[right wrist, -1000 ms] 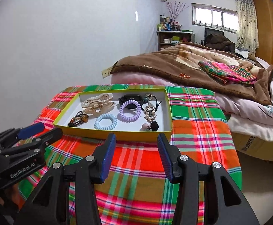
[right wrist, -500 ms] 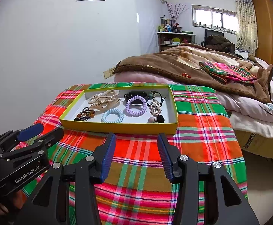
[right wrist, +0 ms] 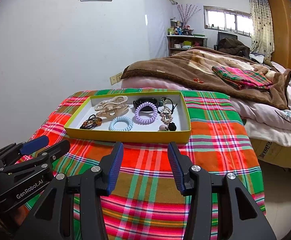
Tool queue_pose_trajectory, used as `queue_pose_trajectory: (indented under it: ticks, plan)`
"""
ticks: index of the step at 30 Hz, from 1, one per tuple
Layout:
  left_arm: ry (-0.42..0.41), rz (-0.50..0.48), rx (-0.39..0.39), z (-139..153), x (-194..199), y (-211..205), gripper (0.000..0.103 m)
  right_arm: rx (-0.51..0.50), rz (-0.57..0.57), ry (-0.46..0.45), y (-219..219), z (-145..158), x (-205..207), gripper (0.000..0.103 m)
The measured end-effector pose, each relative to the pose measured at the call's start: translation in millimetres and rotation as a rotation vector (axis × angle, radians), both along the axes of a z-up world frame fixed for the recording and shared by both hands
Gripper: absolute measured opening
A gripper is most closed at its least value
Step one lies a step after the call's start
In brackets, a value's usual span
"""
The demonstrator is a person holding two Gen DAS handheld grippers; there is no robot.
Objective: Organize jewelry
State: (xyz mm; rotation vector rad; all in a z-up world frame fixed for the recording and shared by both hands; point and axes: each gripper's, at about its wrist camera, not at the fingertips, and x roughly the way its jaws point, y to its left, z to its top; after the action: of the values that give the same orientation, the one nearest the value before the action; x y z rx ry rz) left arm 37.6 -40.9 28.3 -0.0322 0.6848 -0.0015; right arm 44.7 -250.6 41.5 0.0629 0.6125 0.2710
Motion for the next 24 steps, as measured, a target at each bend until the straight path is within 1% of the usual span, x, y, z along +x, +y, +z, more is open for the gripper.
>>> queue_pose_trajectory:
  ticks: [1,11,24]
  plan:
    - [0.004,0.005,0.009,-1.0,0.6,-0.2,0.057,-0.001,0.001,0.001,0.0,-0.2,-0.1,0.047]
    - [0.006,0.008,-0.001,-1.9,0.5,2.7,0.057,-0.002,-0.001,0.003,0.8,-1.3,-0.2,0.047]
    - [0.015,0.02,0.005,-3.4,2.1,5.0,0.057,-0.004,-0.002,0.008,2.2,-3.1,0.7,0.047]
